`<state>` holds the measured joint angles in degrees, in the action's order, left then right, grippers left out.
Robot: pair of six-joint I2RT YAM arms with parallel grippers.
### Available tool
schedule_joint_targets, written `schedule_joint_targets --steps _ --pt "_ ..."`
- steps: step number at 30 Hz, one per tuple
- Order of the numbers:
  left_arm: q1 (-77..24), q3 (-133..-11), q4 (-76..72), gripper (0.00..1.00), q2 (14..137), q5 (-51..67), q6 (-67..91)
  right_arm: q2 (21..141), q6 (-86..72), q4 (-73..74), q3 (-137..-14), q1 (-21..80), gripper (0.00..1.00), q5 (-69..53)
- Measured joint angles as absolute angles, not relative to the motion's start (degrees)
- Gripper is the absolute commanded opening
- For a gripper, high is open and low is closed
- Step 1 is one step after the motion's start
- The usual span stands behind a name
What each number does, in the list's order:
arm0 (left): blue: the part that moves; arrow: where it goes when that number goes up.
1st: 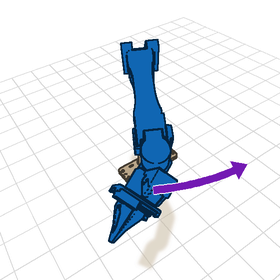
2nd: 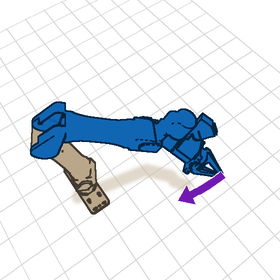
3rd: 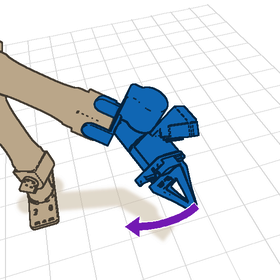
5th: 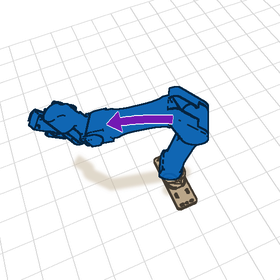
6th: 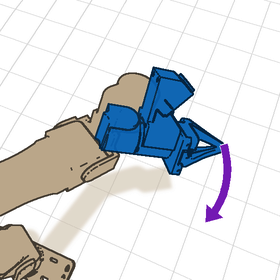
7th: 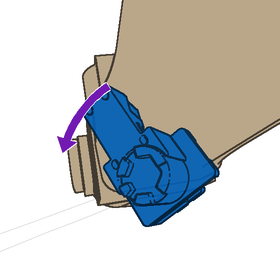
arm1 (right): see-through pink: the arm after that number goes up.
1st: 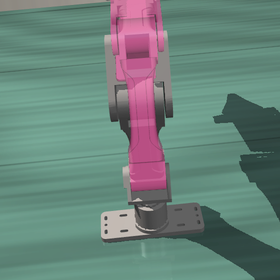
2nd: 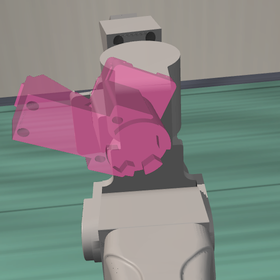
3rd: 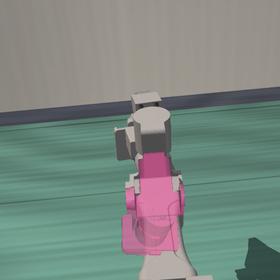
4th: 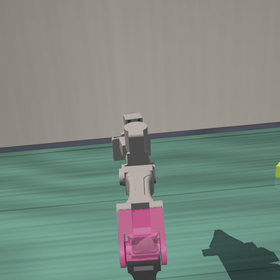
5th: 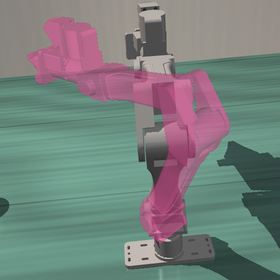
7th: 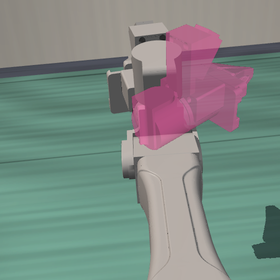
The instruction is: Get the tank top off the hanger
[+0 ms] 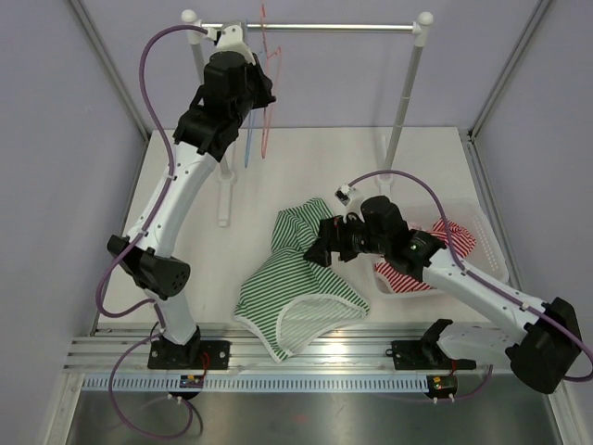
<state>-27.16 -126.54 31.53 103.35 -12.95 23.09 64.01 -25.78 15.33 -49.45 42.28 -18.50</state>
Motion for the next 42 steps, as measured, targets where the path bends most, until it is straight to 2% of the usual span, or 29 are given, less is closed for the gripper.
schedule_joint_targets --steps 2,3,5,7,8,12,13,14,24,33,35,36,38,39,42 --pt "-27.2 -125.2 31.5 0.14 103.0 -12.5 23.5 66.4 -25.7 14.1 -49.5 42.5 0.99 -18.5" --pt "-27.2 -124.2 31.5 0.27 102.6 -12.2 23.7 67.5 -25.7 14.0 -49.5 42.7 0.99 -18.4" --pt "-27.2 -123.1 31.7 0.34 102.1 -11.9 23.7 69.5 -25.4 13.6 -49.5 43.1 1.00 -17.6" --pt "-27.2 -123.0 31.7 0.48 101.8 -11.5 23.8 71.6 -25.1 13.3 -49.5 43.5 1.00 -17.0" --pt "-27.2 -123.0 31.7 0.50 101.5 -11.1 23.9 72.8 -24.8 13.3 -49.6 43.6 0.99 -16.9" --pt "-27.2 -123.0 31.9 0.70 99.5 -9.4 24.1 77.2 -22.9 13.5 -51.7 44.4 0.99 -15.4" --pt "-27.2 -123.0 32.1 0.79 98.6 -8.8 24.2 78.7 -22.0 13.9 -53.0 44.8 1.00 -14.5" --pt "-27.2 -122.8 32.1 0.99 97.6 -8.5 24.1 80.1 -20.8 14.5 -54.3 45.4 1.00 -13.6" --pt "-27.2 -105.3 31.0 0.99 71.4 -6.9 23.5 94.7 -9.8 20.3 -66.4 50.2 1.00 -1.0" --pt "-27.2 -89.1 34.8 0.99 50.8 -11.2 22.7 106.2 -5.1 22.5 -71.0 50.5 0.98 -0.1" --pt "-27.2 -86.9 36.2 0.99 48.0 -12.2 22.7 107.8 -4.9 22.3 -71.0 50.7 0.89 0.4" --pt "-27.2 -85.9 36.8 0.99 47.0 -12.5 22.7 108.4 -4.8 22.2 -71.0 50.8 0.66 0.7" --pt "-27.2 -83.7 38.5 0.99 44.4 -13.1 22.7 109.0 -4.5 22.2 -71.0 51.1 0.36 1.1" --pt "-27.2 -82.7 39.4 0.99 43.3 -13.6 22.5 109.1 -4.3 22.2 -71.0 51.2 0.17 1.2" --pt "-27.2 -80.0 41.7 0.99 40.1 -15.3 21.2 108.9 -4.3 22.1 -70.9 51.4 0.00 1.6"
